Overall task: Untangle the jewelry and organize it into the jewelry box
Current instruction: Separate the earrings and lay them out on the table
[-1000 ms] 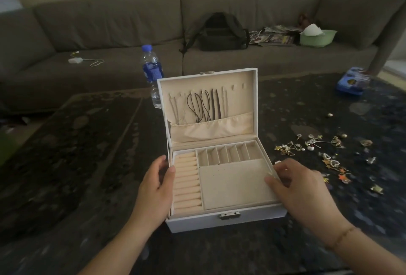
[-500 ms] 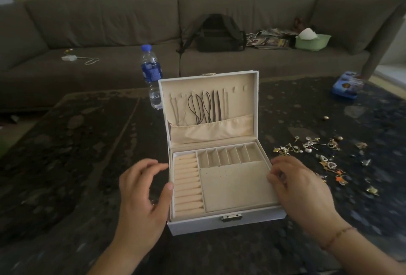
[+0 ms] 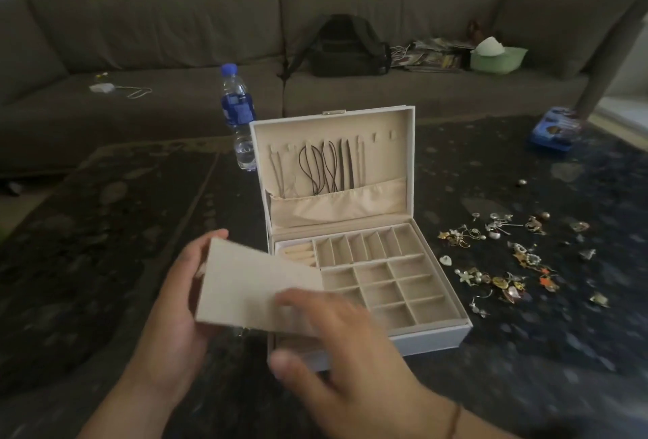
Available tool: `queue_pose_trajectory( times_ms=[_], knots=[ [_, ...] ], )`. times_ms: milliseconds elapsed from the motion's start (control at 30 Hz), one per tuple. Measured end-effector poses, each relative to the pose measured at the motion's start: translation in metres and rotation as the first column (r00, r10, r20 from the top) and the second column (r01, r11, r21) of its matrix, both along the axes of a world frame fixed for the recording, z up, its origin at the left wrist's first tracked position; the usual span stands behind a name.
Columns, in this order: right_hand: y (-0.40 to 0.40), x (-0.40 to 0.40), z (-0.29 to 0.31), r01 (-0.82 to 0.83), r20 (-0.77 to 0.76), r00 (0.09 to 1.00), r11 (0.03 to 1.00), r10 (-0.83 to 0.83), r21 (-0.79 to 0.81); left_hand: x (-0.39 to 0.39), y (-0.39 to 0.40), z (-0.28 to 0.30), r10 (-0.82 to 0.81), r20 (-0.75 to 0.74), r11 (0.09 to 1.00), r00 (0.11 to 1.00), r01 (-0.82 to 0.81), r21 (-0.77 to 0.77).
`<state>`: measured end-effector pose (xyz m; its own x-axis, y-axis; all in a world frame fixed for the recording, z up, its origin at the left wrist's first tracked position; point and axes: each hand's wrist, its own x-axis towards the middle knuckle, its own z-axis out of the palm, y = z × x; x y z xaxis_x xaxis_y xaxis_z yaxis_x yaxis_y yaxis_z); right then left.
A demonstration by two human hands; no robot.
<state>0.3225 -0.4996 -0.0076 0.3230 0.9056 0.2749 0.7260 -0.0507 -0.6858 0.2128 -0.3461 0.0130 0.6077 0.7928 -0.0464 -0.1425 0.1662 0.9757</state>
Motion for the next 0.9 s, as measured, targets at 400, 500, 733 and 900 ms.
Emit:
queue_pose_trajectory(
  times_ms=[400, 500, 733, 900],
  knots=[
    [-0.018, 0.012, -0.049, -0.102, 0.706, 0.690, 0.987, 0.161, -0.126, -0.017, 0.042, -0.016, 0.283, -0.741, 0.793, 0.609, 0.286, 0.538],
    [-0.030, 0.027, -0.047, -0.137, 0.718, 0.676, 0.986, 0.162, -0.094, -0.006, 0.022, -0.015, 0.626, -0.463, 0.319, 0.628, 0.336, 0.886],
    [-0.078, 0.085, -0.032, 0.174, 0.621, 0.747, 0.971, -0.237, 0.161, 0.034, -0.046, -0.037, 0.121, -0.484, -0.093, 0.867, 0.495, 0.864],
    [-0.092, 0.097, -0.043, 0.176, 0.638, 0.740, 0.977, -0.214, 0.123, 0.040, -0.049, -0.046, -0.027, -0.503, -0.014, 0.864, 0.503, 0.864]
  ],
)
